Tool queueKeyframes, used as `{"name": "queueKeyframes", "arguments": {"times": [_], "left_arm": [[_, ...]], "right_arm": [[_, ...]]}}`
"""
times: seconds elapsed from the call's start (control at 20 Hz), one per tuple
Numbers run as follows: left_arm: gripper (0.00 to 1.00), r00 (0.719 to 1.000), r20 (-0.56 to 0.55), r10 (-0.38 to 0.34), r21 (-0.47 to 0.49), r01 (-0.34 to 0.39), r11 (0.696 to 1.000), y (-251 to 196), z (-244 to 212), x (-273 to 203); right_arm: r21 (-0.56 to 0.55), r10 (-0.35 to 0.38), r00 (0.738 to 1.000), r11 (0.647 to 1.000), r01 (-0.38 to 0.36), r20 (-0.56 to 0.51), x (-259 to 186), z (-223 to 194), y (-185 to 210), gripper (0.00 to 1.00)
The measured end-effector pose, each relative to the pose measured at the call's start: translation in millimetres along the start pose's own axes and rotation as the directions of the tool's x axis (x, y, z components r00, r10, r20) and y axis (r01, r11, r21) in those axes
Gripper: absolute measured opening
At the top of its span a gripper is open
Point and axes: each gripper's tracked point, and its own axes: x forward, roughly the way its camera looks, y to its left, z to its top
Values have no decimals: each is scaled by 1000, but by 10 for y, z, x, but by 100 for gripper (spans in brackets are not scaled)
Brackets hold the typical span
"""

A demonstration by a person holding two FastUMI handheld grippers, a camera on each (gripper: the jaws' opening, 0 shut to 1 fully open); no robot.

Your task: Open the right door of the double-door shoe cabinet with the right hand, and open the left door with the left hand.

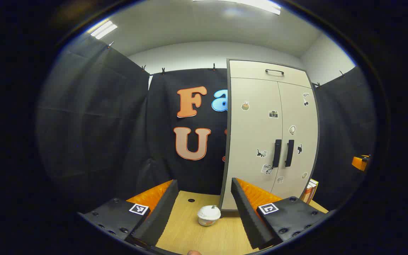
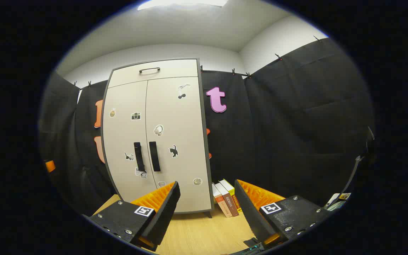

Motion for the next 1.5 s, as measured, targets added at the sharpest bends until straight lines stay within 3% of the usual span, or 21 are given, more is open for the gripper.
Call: {"name": "queueKeyframes", "arguments": {"times": [0.8,1.5], "left_arm": [[96,999,24,-27,5,27,1000,-27,176,-6],[96,1000,9,-28,12,28,1000,-101,120,91]], "right_arm": [[-39,-54,998,998,54,12,-42,106,-177,94],[-42,-40,999,998,40,3,231,81,-44,94]]}}
